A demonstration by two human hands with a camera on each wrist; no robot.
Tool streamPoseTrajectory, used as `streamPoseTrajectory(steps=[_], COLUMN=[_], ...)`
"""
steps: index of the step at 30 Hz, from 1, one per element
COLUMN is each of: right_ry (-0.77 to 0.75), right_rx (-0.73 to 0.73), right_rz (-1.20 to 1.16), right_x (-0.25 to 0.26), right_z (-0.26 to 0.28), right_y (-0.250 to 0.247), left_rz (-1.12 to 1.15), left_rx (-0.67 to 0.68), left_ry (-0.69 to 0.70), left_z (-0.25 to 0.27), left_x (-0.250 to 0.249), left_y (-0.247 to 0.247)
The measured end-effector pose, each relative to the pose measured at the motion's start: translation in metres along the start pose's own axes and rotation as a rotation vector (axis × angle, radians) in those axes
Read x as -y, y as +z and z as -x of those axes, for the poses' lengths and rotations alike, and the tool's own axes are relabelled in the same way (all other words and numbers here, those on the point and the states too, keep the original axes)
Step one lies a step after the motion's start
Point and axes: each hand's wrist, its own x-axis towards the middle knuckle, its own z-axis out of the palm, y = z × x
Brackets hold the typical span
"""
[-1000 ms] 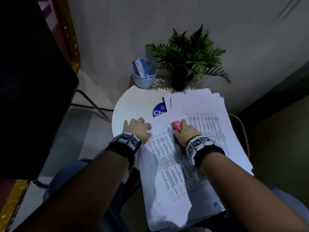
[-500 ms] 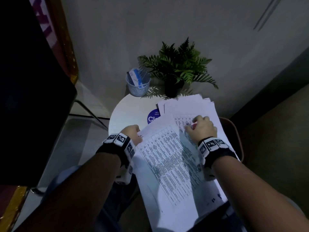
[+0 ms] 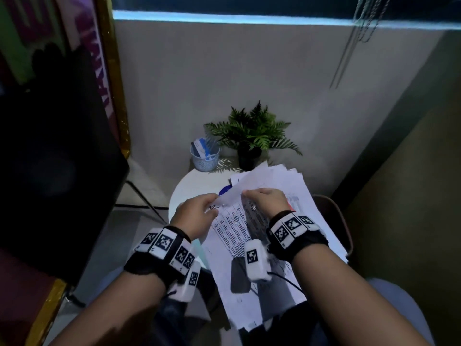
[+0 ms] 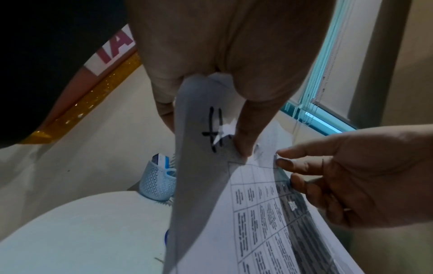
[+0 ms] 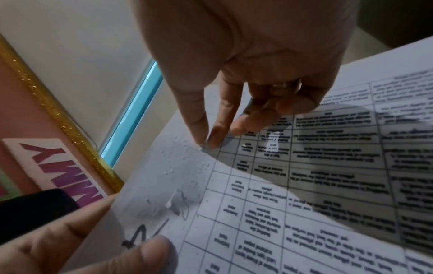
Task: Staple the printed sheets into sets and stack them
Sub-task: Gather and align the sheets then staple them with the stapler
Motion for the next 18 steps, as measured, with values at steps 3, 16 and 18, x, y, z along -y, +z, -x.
streamPoseTrajectory(steps=[3, 16, 18], right_ry=[-0.007, -0.451, -0.545], right_rx=[-0.018, -0.098, -0.129], right_rz=[-0.005, 0.365, 0.362], right_x=[0.004, 0.001, -0.002], right_z=[0.009, 0.025, 0.028], right_y=[-0.003, -0.002, -0.003], left_rz=[-0.012, -0.071, -0.015], left_rx=[-0.017, -0.016, -0.055], left_ry=[0.044, 0.093, 0.065], left_z=[0.009, 0.010, 0.009], left_x=[-0.011, -0.054, -0.058], left_y=[-0.003, -0.012, -0.009])
